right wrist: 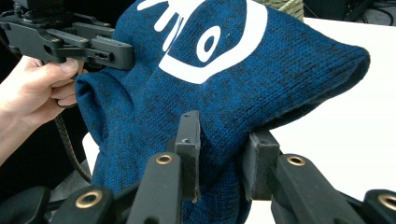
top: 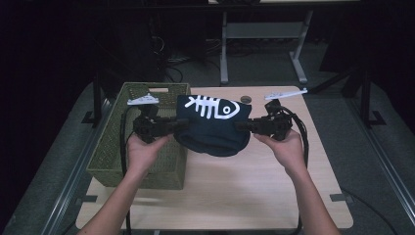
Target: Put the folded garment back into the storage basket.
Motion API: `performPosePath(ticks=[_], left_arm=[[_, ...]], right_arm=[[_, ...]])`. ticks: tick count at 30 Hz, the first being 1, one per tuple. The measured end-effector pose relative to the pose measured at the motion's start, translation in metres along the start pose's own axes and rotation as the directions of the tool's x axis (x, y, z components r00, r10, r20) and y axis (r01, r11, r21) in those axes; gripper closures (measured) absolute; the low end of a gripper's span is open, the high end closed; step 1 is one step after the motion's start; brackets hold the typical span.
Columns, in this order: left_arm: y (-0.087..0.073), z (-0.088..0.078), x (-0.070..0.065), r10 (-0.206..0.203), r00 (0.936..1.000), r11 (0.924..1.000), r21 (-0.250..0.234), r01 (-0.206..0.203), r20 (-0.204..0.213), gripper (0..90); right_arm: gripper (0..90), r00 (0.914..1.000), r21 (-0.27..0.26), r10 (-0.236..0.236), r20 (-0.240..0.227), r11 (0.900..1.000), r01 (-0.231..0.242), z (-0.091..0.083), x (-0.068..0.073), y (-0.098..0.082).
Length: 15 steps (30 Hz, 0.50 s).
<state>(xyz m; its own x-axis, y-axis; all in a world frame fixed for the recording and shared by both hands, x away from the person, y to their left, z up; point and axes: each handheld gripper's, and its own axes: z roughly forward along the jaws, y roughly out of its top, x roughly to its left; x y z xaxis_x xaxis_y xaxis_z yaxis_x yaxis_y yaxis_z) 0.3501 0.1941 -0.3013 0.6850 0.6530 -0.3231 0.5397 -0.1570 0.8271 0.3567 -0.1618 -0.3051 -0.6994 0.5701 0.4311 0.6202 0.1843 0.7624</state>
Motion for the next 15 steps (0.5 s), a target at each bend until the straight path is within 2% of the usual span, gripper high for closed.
performPosePath(ticks=[5,15], left_arm=[[-0.001,-0.007,0.005,-0.007,0.9999,1.0,-0.004,0.007,-0.013,65.6],[-0.003,-0.015,0.014,-0.019,0.9994,0.9998,-0.004,0.019,-0.031,65.6]], right_arm=[[70.9,0.9998,-0.005,0.0,-0.022,1.0,0.0,0.008,0.003,0.003],[70.7,0.9996,-0.002,-0.002,-0.027,1.0,0.002,0.021,0.009,0.008]])
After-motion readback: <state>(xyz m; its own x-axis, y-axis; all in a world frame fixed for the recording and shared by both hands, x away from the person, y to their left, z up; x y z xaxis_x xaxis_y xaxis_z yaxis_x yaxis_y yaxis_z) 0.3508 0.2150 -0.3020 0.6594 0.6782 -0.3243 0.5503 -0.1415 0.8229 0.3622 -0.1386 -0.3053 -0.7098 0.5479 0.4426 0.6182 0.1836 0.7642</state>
